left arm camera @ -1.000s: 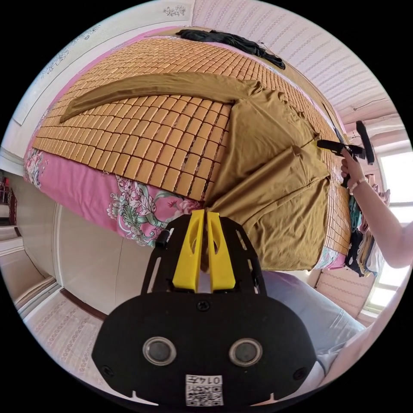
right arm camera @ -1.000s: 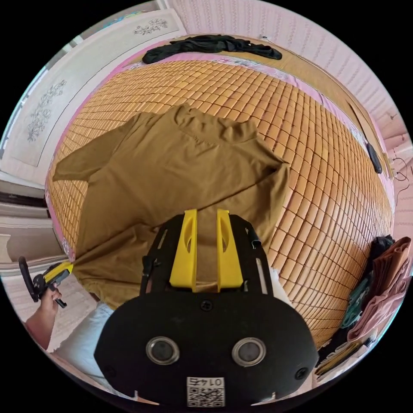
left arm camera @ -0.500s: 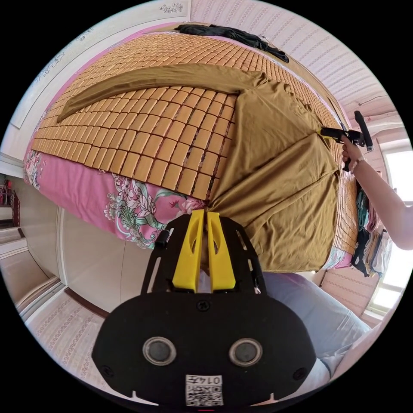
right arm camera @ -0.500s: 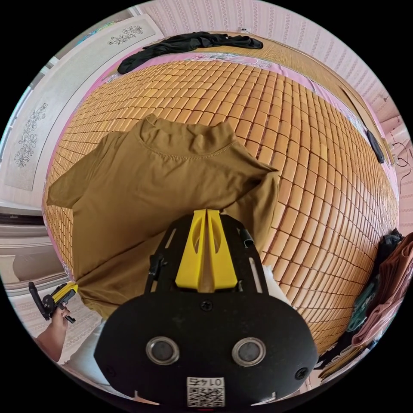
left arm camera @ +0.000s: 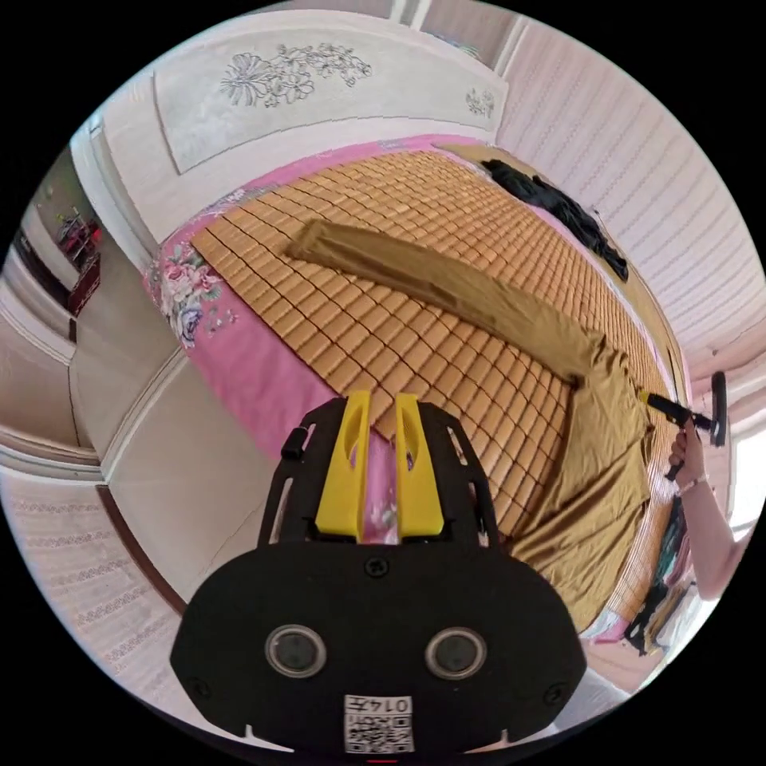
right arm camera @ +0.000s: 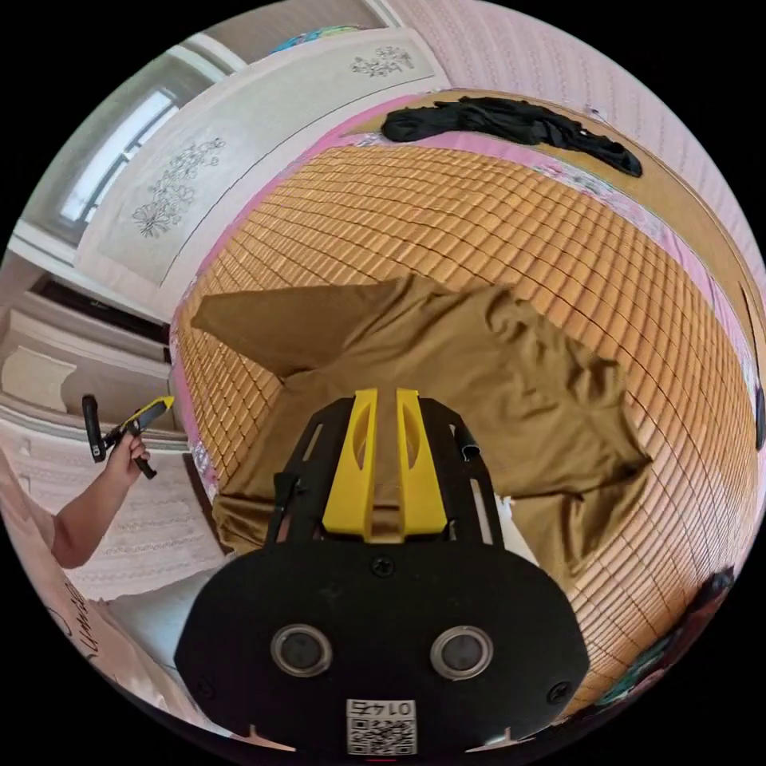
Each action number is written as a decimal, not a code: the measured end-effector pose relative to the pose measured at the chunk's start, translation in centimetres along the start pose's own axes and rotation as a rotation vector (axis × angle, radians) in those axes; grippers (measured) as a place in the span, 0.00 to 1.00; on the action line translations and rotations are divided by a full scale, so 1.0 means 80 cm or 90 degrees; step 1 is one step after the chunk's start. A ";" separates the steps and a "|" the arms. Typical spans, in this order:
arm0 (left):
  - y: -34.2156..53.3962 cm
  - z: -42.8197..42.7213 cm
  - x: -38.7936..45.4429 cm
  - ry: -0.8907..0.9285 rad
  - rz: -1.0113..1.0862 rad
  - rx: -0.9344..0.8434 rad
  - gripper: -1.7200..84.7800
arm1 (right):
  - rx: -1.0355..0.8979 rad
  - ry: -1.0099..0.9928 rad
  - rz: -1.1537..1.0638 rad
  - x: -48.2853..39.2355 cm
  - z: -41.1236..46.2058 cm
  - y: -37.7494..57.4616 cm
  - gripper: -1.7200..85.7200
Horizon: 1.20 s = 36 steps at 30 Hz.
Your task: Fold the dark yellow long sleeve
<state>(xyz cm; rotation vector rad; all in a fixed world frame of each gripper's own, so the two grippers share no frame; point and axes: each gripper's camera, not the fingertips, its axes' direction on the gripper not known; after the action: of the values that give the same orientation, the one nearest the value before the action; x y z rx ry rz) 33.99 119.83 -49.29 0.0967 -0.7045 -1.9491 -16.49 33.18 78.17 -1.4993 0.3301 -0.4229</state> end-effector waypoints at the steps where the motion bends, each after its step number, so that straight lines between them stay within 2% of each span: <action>1: -0.011 0.003 -0.007 0.008 -0.011 0.010 0.09 | -0.006 -0.008 -0.020 -0.014 0.011 -0.011 0.07; 4: -0.065 0.019 -0.035 0.036 -0.016 0.027 0.09 | -0.027 -0.054 -0.105 -0.084 0.062 -0.063 0.09; 9: -0.125 0.025 -0.073 -0.046 -0.004 0.082 0.10 | -0.061 -0.077 -0.226 -0.186 0.131 -0.139 0.09; 14: -0.153 0.058 -0.093 -0.041 0.001 0.078 0.11 | -0.077 -0.082 -0.275 -0.233 0.176 -0.180 0.09; 17: -0.161 0.088 -0.100 -0.044 -0.010 0.015 0.09 | -0.097 -0.087 -0.284 -0.248 0.209 -0.195 0.10; 18: -0.157 0.086 -0.099 -0.056 0.000 0.046 0.07 | -0.104 -0.094 -0.283 -0.251 0.221 -0.198 0.10; 22: -0.152 0.084 -0.089 -0.064 0.049 0.028 0.02 | -0.119 -0.121 -0.277 -0.253 0.247 -0.201 0.10; 24: -0.135 0.058 -0.079 0.019 0.074 0.097 0.01 | -0.110 -0.136 -0.271 -0.248 0.250 -0.199 0.11; 26: -0.118 0.034 -0.058 0.047 0.123 0.145 0.01 | -0.091 -0.165 -0.250 -0.237 0.243 -0.195 0.12; 30: -0.074 0.000 0.005 0.112 0.227 0.182 0.01 | -0.059 -0.286 -0.175 -0.188 0.227 -0.173 0.20; 32: -0.054 -0.006 0.031 0.131 0.257 0.183 0.01 | -0.068 -0.301 -0.145 -0.165 0.231 -0.156 0.21; 34: -0.036 -0.010 0.055 0.154 0.282 0.184 0.01 | -0.080 -0.287 -0.114 -0.138 0.238 -0.133 0.18; 36: -0.011 -0.011 0.087 0.163 0.316 0.171 0.01 | -0.040 -0.323 -0.049 -0.089 0.231 -0.093 0.09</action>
<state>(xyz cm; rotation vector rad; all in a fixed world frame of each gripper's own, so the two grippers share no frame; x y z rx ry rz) 30.27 113.81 -48.86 0.3004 -0.7337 -1.3356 -14.75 52.70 86.20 -1.6257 -0.1161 -0.0812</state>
